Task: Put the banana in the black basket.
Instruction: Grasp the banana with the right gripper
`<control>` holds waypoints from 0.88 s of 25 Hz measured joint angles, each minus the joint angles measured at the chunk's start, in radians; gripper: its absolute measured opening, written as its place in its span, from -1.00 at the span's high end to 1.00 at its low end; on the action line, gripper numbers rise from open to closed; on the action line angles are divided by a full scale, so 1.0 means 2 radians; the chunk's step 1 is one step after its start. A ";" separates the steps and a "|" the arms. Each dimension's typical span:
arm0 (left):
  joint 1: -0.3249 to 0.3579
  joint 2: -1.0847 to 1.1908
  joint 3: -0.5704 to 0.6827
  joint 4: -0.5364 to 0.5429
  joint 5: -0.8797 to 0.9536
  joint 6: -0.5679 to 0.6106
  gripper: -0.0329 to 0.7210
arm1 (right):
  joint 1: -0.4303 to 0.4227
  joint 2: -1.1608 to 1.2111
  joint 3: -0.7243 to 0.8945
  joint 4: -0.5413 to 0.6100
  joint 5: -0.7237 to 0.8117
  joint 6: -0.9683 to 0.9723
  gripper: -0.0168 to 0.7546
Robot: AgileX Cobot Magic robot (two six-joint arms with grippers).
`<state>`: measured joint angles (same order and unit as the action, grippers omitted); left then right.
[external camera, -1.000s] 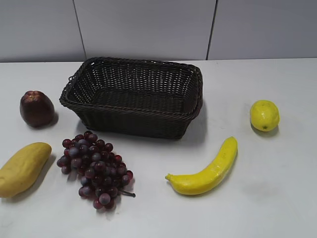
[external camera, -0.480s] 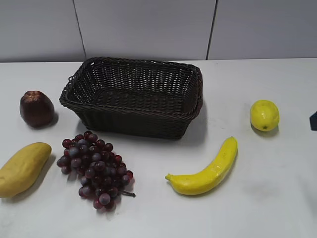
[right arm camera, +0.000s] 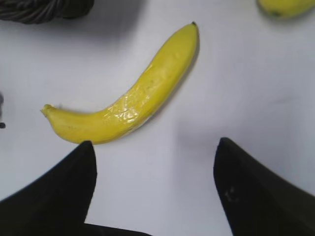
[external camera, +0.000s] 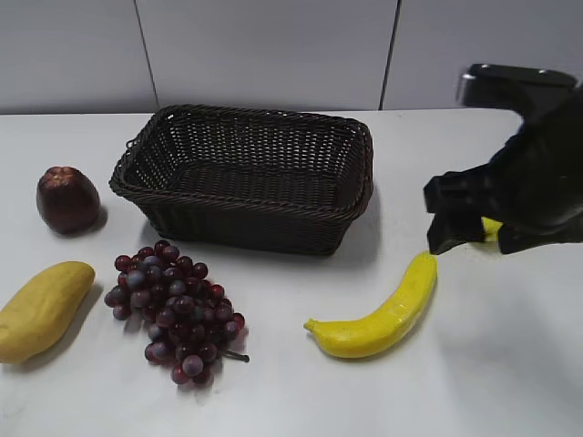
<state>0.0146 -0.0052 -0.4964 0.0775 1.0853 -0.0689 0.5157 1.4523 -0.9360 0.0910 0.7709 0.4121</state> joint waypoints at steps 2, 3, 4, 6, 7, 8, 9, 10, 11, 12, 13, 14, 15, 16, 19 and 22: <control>0.000 0.000 0.000 0.000 0.000 0.000 -0.57 | 0.020 0.028 -0.013 -0.002 0.005 0.024 -0.57; 0.000 0.000 0.000 0.000 0.000 0.000 -0.57 | 0.027 0.039 -0.020 -0.003 0.007 0.036 -0.57; 0.000 0.000 0.000 0.000 0.000 0.000 -0.57 | 0.034 0.052 -0.026 -0.003 0.009 0.049 -0.57; 0.000 0.000 0.000 0.000 0.000 0.000 -0.57 | 0.043 0.076 -0.034 -0.004 0.017 0.073 -0.57; 0.000 0.000 0.000 0.000 0.000 0.000 -0.57 | 0.045 0.087 -0.036 -0.004 0.019 0.085 -0.57; 0.000 0.000 0.000 0.000 0.000 0.000 -0.57 | 0.046 0.098 -0.037 -0.003 0.022 0.095 -0.57; 0.000 0.000 0.000 0.000 0.000 0.000 -0.57 | 0.046 0.108 -0.038 -0.003 0.022 0.104 -0.57; 0.000 0.000 0.000 0.000 0.000 0.000 -0.57 | 0.046 0.116 -0.038 -0.003 0.023 0.117 -0.57; 0.000 0.000 0.000 0.000 0.000 0.000 -0.57 | 0.046 0.124 -0.038 -0.003 0.023 0.132 -0.57; 0.000 0.000 0.000 0.000 0.000 0.000 -0.57 | 0.046 0.132 -0.038 -0.003 0.023 0.142 -0.58; 0.000 0.000 0.000 0.000 0.000 0.000 -0.57 | 0.046 0.137 -0.038 -0.003 0.022 0.152 -0.58; 0.000 0.000 0.000 0.000 0.000 0.000 -0.57 | 0.046 0.142 -0.038 -0.003 0.018 0.159 -0.58; 0.000 0.000 0.000 0.000 0.000 0.000 -0.57 | 0.046 0.145 -0.038 -0.003 0.012 0.164 -0.58; 0.000 0.000 0.000 0.000 0.000 0.000 -0.57 | 0.046 0.147 -0.038 -0.003 0.006 0.170 -0.59; 0.000 0.000 0.000 0.000 0.000 0.000 -0.57 | 0.046 0.152 -0.038 -0.002 -0.019 0.199 -0.67; 0.000 0.000 0.000 0.000 0.000 0.000 -0.57 | 0.046 0.160 -0.038 0.005 -0.038 0.227 -0.73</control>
<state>0.0146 -0.0052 -0.4964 0.0775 1.0853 -0.0689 0.6082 1.7729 -1.0123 0.1012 0.6944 0.8655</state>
